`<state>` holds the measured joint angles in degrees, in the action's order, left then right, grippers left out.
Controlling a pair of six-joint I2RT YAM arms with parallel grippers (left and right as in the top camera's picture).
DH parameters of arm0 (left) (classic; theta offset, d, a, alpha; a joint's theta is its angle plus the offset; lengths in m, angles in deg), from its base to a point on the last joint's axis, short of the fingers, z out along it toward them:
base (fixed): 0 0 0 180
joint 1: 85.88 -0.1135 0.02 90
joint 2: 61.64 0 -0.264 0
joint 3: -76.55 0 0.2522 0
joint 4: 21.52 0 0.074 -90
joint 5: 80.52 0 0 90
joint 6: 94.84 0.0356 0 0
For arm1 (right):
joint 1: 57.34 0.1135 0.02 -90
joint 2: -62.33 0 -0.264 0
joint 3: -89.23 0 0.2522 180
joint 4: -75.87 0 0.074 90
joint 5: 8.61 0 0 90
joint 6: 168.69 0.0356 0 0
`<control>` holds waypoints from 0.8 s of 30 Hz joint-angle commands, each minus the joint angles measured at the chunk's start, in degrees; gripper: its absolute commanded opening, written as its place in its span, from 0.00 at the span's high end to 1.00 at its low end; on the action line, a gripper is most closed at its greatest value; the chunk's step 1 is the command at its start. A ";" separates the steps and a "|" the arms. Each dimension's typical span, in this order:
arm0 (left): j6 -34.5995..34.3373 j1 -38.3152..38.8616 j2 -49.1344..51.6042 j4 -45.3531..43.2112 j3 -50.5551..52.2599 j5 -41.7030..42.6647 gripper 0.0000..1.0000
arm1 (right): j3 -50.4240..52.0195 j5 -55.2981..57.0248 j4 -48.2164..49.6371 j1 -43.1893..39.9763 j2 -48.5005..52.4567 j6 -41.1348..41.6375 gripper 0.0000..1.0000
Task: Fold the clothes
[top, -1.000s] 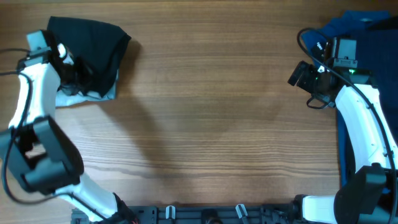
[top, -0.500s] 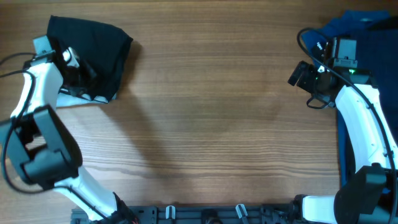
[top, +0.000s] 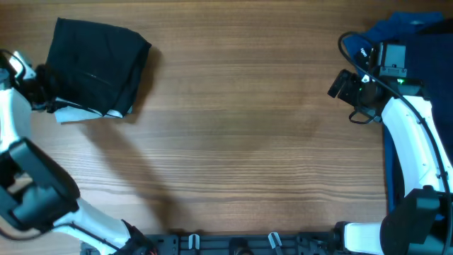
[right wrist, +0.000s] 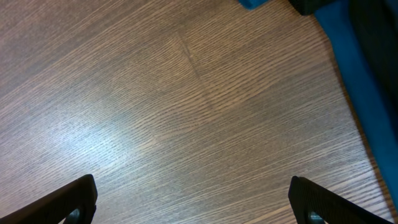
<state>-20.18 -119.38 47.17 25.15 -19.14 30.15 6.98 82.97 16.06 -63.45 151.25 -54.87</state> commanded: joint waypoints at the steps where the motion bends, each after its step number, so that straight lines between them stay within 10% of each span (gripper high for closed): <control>1: -0.55 -2.03 6.05 -0.04 0.24 -5.99 0.96 | -0.39 1.03 0.17 0.13 -0.28 0.59 0.01; 6: -3.13 -3.26 8.13 0.68 0.22 -5.40 0.96 | -0.39 1.05 0.17 0.13 -0.28 0.57 0.00; 12: -3.13 -2.47 0.90 -0.76 0.17 14.49 0.96 | -0.39 1.03 0.17 0.13 -0.28 0.61 0.00; 24: -9.73 18.64 -2.73 -21.33 0.17 23.43 0.91 | -0.39 1.03 0.20 0.13 -0.28 0.57 0.01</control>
<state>-27.39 -104.54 41.69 8.36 -19.14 51.83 6.98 82.97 16.09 -63.45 151.25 -54.87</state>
